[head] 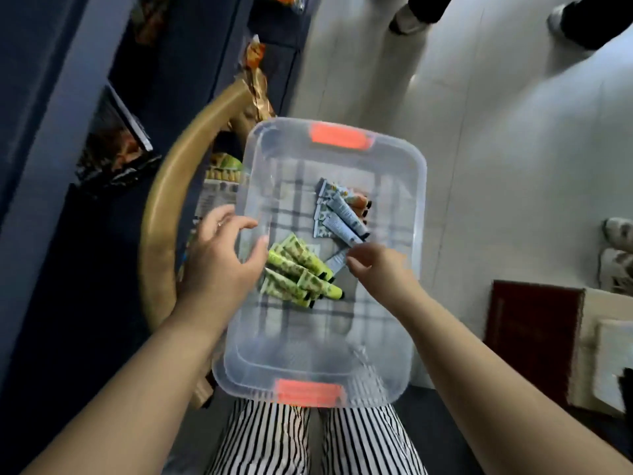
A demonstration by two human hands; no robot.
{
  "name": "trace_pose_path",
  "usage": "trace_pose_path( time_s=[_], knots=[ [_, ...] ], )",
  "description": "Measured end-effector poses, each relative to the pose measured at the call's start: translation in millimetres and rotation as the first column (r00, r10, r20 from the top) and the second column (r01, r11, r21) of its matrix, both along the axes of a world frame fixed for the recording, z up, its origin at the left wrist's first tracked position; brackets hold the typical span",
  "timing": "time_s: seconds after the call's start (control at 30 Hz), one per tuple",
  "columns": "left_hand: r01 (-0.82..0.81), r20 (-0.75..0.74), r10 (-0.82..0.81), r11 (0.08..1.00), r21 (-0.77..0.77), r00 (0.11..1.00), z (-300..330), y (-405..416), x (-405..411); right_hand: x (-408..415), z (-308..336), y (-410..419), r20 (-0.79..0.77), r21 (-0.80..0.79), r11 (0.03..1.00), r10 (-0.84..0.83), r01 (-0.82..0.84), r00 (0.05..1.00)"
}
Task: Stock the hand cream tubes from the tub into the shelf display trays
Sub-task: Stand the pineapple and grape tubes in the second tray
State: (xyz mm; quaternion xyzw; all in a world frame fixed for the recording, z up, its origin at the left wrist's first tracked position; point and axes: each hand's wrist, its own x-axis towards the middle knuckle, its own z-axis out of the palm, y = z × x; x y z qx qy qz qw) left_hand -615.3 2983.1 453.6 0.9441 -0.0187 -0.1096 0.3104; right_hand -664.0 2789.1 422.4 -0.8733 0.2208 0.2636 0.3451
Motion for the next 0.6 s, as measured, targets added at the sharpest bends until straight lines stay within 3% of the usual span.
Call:
trace_pose_path(
  time_s=[0.27,0.47,0.6],
  knots=[
    [-0.011,-0.006,0.011,0.994,-0.112,1.0,-67.4,21.3,-23.9,-21.3,-116.3,37.0,-0.282,0.013,1.0,-0.014,0.019,0.959],
    [-0.148,0.006,0.152,0.971,-0.189,0.988,-83.6,26.7,-33.3,-28.3,-147.5,80.0,-0.221,0.13,0.963,0.26,-0.236,0.94],
    [-0.22,-0.052,0.213,0.944,-0.246,0.976,-90.8,24.2,-39.9,-38.9,-161.3,98.2,-0.173,0.076,0.968,0.249,-0.239,0.953]
  ],
)
